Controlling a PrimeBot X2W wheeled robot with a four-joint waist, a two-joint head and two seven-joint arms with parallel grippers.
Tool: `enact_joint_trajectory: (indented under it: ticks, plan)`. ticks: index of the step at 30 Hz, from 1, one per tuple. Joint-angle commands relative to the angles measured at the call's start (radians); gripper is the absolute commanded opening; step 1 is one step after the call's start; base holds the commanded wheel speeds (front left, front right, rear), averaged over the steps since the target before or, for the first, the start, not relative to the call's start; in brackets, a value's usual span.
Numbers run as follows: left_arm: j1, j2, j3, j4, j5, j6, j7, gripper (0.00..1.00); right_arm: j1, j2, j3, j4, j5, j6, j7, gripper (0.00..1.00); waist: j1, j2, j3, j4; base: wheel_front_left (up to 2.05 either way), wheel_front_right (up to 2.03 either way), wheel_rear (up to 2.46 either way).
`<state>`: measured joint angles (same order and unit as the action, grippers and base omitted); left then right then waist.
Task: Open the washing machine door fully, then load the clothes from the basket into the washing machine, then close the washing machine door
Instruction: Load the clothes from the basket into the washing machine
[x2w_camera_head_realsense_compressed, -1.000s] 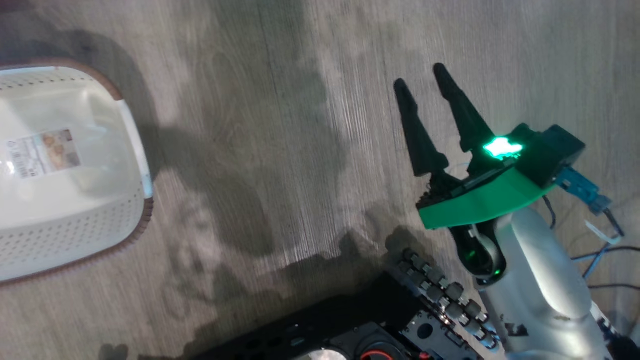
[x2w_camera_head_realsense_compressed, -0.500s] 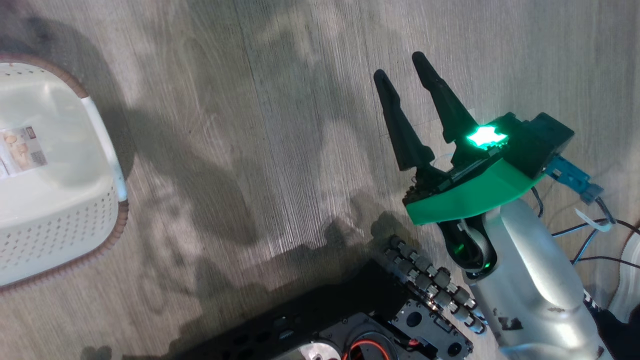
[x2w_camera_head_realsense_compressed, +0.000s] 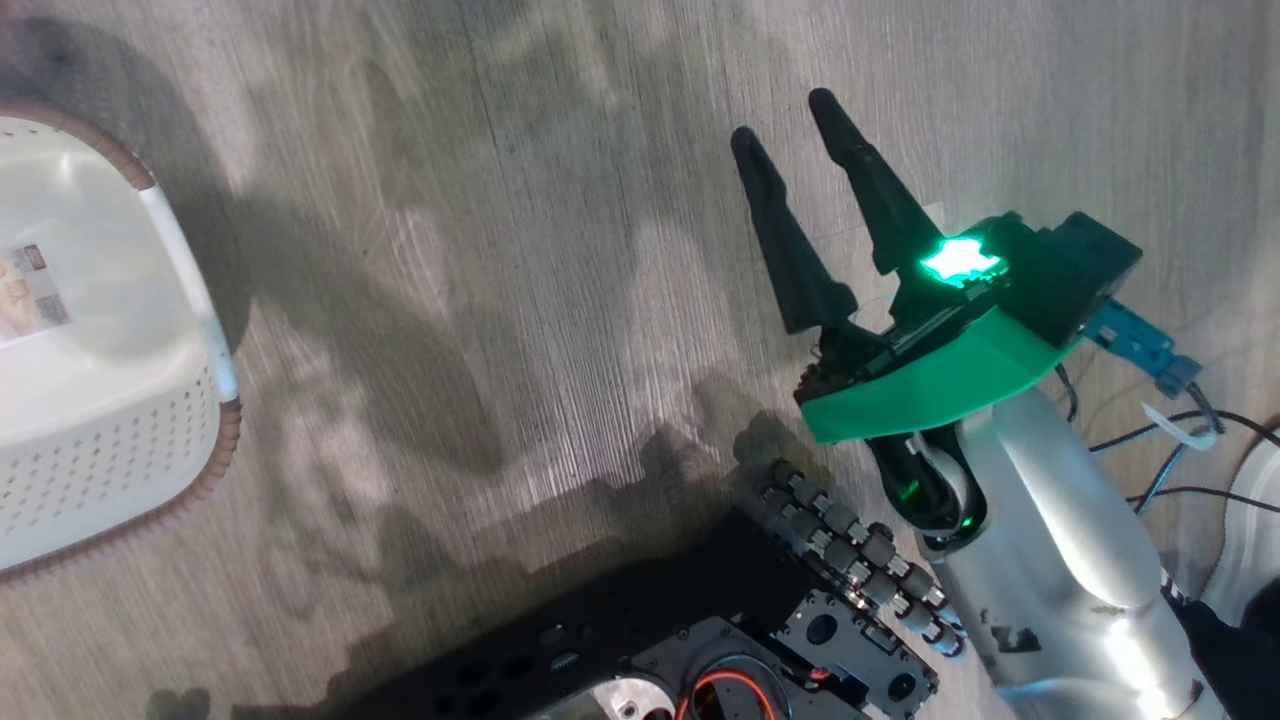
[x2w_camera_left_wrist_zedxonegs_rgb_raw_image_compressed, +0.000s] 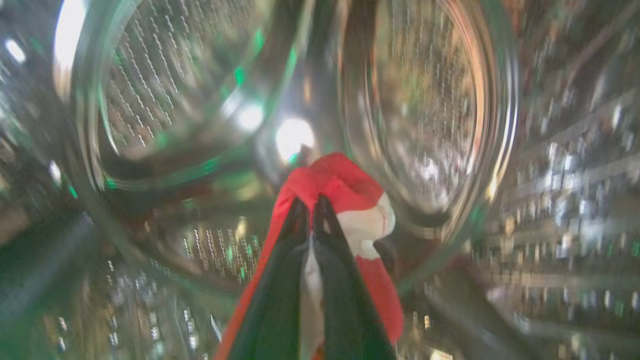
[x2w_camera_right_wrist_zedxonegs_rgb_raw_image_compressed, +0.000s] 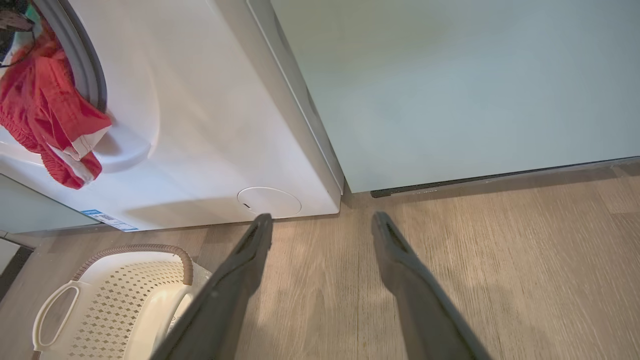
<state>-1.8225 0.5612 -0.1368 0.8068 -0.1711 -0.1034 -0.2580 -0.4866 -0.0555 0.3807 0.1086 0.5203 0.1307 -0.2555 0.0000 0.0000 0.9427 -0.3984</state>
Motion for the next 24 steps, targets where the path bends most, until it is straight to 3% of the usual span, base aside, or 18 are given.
enact_joint_trajectory:
  ticks: [1, 11, 13, 14, 16, 24]
  plan:
    - [-0.008, 0.033, -0.016, -0.010, 0.011, -0.005, -0.003, 0.00, 0.030, 0.005, 0.018, -0.027, 0.007, 0.000, -0.006, 1.00, 0.0000, 0.0000, 0.003, -0.004, 0.00, 0.00, 0.00]
    - [-0.079, 0.039, -0.102, 0.218, 0.042, -0.020, 0.049, 0.00, 0.035, 0.005, 0.027, -0.026, 0.018, 0.000, -0.006, 1.00, 0.0000, 0.0000, 0.016, -0.020, 0.00, 0.00, 0.00]
    - [-0.094, 0.042, -0.114, 0.249, 0.051, -0.018, 0.050, 0.39, 0.035, 0.005, 0.030, -0.025, 0.020, 0.000, -0.006, 1.00, 0.0000, 0.0000, 0.018, -0.021, 0.00, 0.00, 0.00]
    - [-0.102, 0.043, -0.114, 0.263, 0.051, -0.014, 0.049, 0.47, 0.034, 0.005, 0.032, -0.024, 0.021, 0.000, -0.006, 1.00, 0.0000, 0.0000, 0.018, -0.023, 0.00, 0.00, 0.00]
    - [-0.119, 0.041, -0.115, 0.286, 0.051, -0.003, 0.042, 1.00, 0.032, 0.005, 0.036, -0.023, 0.024, 0.000, -0.006, 1.00, 0.0000, 0.0000, 0.017, -0.025, 0.00, 0.00, 0.00]
    - [-0.156, 0.028, -0.148, 0.341, 0.056, -0.009, 0.011, 1.00, 0.023, 0.005, 0.035, -0.020, 0.034, 0.000, -0.006, 1.00, 0.0000, 0.0000, 0.013, -0.029, 0.00, 0.00, 0.00]
